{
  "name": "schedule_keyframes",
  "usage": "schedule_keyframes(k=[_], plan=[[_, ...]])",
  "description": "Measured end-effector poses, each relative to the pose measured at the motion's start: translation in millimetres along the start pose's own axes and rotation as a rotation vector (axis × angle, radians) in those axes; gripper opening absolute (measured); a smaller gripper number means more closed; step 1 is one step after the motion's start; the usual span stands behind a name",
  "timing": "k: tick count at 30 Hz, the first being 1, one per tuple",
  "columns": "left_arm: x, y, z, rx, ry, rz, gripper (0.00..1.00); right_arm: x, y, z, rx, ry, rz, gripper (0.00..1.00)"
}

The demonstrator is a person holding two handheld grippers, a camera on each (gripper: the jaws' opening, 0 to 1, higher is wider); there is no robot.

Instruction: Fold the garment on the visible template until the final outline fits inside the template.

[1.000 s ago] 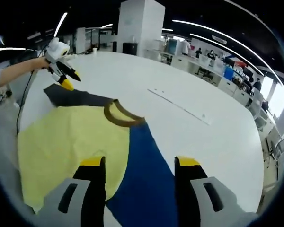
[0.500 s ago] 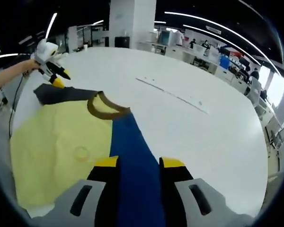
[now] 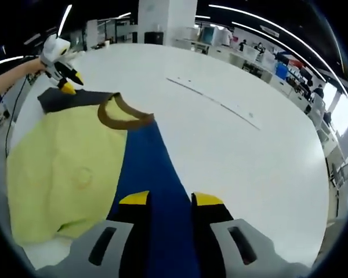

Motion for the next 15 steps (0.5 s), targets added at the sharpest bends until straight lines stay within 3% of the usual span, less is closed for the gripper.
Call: schedule_keyframes(k=[9,15], plan=[[0.9,2.8,0.7,-0.022,-0.043,-0.007,0.26,-3.8,7.2,-4.4,0.012,-0.002,0.026,0.25],[0.2,3.8,-4.2,-0.052,-0.076,0.003,0.15,-3.9,10.4,-5.4,0.018,0.003,0.029,0.24]])
Point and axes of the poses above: the point that each gripper's makers call its tool centre point, and the gripper's own axes: y roughly forward along the fingers, z roughly to its left, x roughly out of its top, the point moved 4 cm from there along -y, roughly backward along the fingers, and after that the axes turned 6 degrees about -z, right-handed, at the moved point
